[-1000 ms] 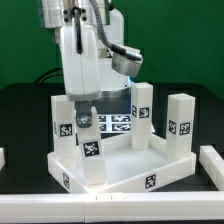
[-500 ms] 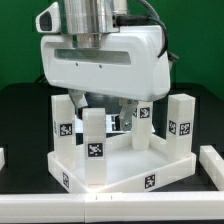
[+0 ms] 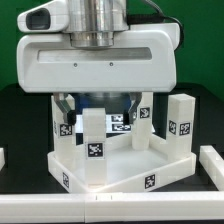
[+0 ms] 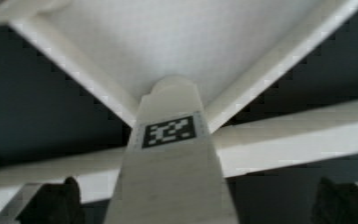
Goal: Assemble desk
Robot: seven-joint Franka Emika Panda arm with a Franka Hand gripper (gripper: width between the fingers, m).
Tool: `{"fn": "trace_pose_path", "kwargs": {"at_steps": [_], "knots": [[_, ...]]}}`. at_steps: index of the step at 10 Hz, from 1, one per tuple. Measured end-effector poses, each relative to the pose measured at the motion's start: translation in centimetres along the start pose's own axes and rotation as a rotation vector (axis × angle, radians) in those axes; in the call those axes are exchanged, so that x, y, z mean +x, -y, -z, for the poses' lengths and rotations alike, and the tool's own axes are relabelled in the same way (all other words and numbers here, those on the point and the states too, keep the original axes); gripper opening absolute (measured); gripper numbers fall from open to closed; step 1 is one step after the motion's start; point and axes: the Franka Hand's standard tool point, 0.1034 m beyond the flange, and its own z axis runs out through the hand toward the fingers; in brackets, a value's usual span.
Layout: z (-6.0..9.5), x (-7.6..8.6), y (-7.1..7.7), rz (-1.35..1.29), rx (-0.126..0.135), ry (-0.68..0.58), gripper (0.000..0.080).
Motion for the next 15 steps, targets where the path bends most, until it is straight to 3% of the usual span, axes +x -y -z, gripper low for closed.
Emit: {"fn": "trace_pose_path", "kwargs": {"at_steps": [2, 4, 5, 6, 8, 9, 10, 11, 15], "knots": [[-0.1, -0.1, -0.4, 0.074, -0.001, 0.003, 0.0649], [-0.1, -0.1, -0.5, 0.039, -0.002, 0.003, 0.0401], [-0.1, -0.1, -0.4, -0.019, -0.001, 0.002, 0.0401], [0.0, 0.1, -0.6, -0.126, -0.002, -0.004, 0.0284], [0.2, 0.3, -1.2, -0.423, -0.017, -0.027, 0.0284], [0.2, 0.3, -1.2, -0.62, -0.01, -0.03, 0.0284], [0.1, 0.3, -1.6, -0.839, 0.022, -0.024, 0.0284], [0.2, 0.3, -1.7, -1.044, 0.069, 0.009, 0.0284], [0.0, 0.3, -1.0, -1.284, 0.065, 0.016, 0.0288]]}}
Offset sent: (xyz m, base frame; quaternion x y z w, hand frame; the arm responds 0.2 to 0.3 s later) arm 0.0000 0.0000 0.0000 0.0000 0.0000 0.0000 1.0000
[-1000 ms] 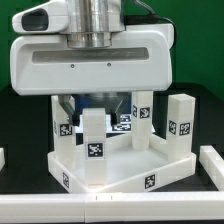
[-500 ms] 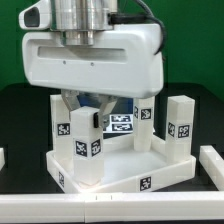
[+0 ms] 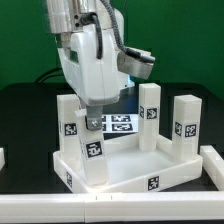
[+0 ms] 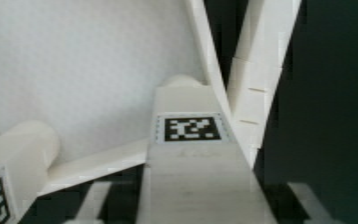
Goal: Assemble desk
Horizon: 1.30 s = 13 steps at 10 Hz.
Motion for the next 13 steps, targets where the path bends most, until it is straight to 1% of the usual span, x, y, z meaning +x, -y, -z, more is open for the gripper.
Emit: {"fn": "trace_pose_path", "kwargs": {"at_steps": [1, 2, 3, 4, 5, 6, 7, 9, 10, 11, 12, 13], "knots": [[0.0, -0.1, 0.0, 0.014, -0.004, 0.0, 0.0288], [0.1, -0.5, -0.1, 0.199, -0.052, -0.008, 0.0523], [0.2, -0.4, 0.2, 0.358, -0.049, 0.005, 0.061], [0.0, 0.1, -0.2, 0.495, -0.045, 0.027, 0.061], [-0.5, -0.1, -0.6, 0.618, -0.045, 0.03, 0.0638], [-0.9, -0.2, -1.1, 0.68, -0.048, 0.016, 0.0647], [-0.8, 0.1, -1.0, 0.752, -0.047, 0.014, 0.0647], [-0.8, 0.2, -1.0, 0.848, -0.047, 0.015, 0.0649], [-0.4, 0.1, -0.4, 1.161, -0.047, -0.009, 0.0649], [0.2, 0.2, 0.0, 1.32, -0.037, -0.018, 0.0649], [0.3, 0.2, 0.0, 1.332, -0.033, -0.025, 0.0649], [0.1, 0.2, -0.1, 1.278, -0.036, -0.024, 0.0558]]}}
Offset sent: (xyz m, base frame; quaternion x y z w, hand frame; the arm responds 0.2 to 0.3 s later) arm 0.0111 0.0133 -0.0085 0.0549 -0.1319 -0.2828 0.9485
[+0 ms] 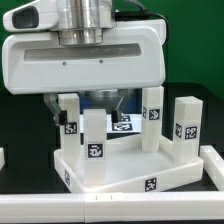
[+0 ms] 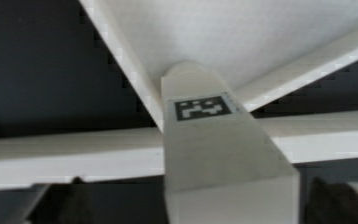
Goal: Assemble desk
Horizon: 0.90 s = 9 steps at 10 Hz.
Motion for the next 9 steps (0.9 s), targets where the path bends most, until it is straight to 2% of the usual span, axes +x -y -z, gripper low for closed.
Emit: {"fn": "trace_pose_path", "kwargs": {"at_steps": [1, 2, 3, 4, 6, 8, 9], "knots": [[-0.02, -0.01, -0.06, 0.002, -0.001, 0.0, 0.0558], [-0.03, -0.01, -0.04, -0.029, 0.0, 0.0, 0.0357], [-0.07, -0.03, -0.02, -0.133, 0.0, 0.001, 0.0285], [-0.08, -0.03, -0.03, -0.168, 0.0, 0.001, 0.0285], [0.09, 0.24, -0.49, -0.415, -0.009, -0.013, 0.0285], [0.23, 0.23, -0.12, -0.851, -0.005, -0.004, 0.0285], [0.16, 0.17, 0.44, -1.089, 0.009, 0.006, 0.0285]]}}
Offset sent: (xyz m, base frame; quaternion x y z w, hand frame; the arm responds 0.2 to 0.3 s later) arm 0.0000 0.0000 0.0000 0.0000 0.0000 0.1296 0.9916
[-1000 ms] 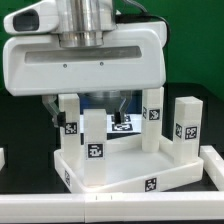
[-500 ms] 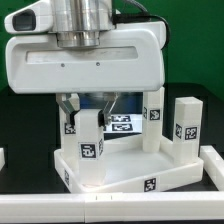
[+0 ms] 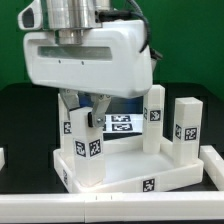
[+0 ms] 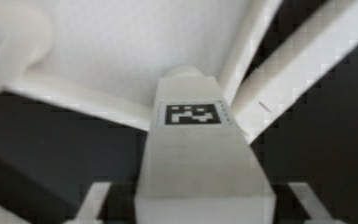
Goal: Assemble desk
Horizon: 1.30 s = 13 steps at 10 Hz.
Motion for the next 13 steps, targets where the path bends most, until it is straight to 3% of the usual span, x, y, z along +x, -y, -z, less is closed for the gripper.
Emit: {"fn": "trace_pose_path", "kwargs": {"at_steps": [2, 4, 5, 6, 7, 8, 11, 13], "knots": [[-0.2, -0.1, 0.0, -0.261, 0.012, 0.031, 0.0285], [-0.3, -0.3, 0.1, -0.333, 0.011, 0.032, 0.0285], [-0.3, -0.3, 0.1, -0.323, 0.011, 0.032, 0.0378], [-0.3, -0.3, 0.0, -0.268, 0.011, 0.033, 0.0553], [-0.3, 0.2, 0.0, -0.132, 0.019, 0.028, 0.0553], [-0.5, 0.6, -0.1, 0.049, 0.044, 0.012, 0.0636], [-1.5, -1.5, -0.3, 0.342, 0.037, -0.014, 0.0649], [-1.5, -0.8, -0.6, 0.5, 0.031, -0.023, 0.0649]]}}
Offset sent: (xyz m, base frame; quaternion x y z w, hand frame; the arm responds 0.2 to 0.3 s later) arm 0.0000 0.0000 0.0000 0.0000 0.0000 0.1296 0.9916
